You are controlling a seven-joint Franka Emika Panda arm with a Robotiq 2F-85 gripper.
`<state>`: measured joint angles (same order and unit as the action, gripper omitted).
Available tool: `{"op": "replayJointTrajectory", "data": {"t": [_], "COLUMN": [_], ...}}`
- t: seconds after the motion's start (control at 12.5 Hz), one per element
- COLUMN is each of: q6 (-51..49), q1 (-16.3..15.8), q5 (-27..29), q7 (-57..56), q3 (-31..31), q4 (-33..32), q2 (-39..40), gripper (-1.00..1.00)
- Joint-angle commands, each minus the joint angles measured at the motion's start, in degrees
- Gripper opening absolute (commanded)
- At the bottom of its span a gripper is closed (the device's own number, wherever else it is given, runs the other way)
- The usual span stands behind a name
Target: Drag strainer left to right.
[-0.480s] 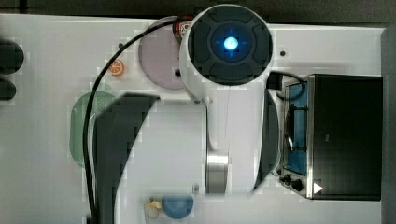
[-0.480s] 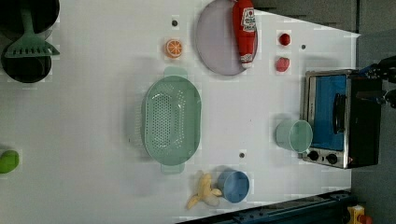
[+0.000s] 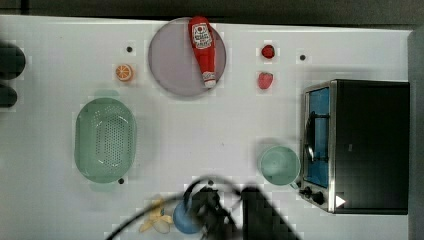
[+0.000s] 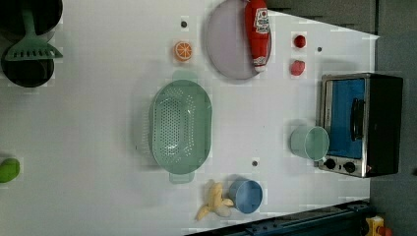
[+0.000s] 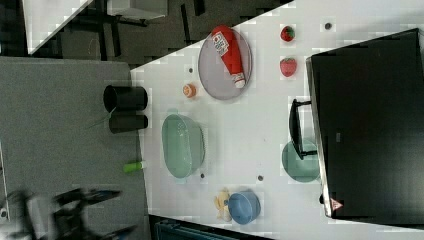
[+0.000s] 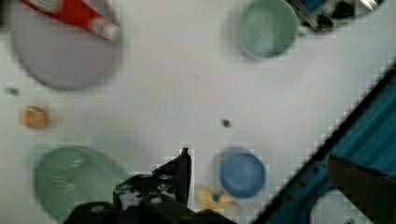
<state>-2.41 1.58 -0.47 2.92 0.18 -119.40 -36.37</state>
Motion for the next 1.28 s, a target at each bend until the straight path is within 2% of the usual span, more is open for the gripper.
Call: {"op": "replayJointTrajectory", "data": {"t": [0.08, 0.4, 0.8, 1.04, 1.28], "q6": [-0.7, 7.8, 21.7, 30.8, 37.5], "q1": [-1.5, -1.8, -1.8, -1.8, -2.0], "q5": [0.6, 0.9, 0.9, 0.7, 0.4], "q7": [-2.4, 5.5, 31.3, 48.0, 60.1], "q3": [4.6, 16.4, 29.7, 33.9, 34.8], "q4": [-0.1, -1.9, -2.7, -2.7, -2.8], "q2": [4.3, 10.8, 25.0, 35.5, 45.4], "gripper": [1.00, 1.00, 1.00, 1.00, 1.00]}}
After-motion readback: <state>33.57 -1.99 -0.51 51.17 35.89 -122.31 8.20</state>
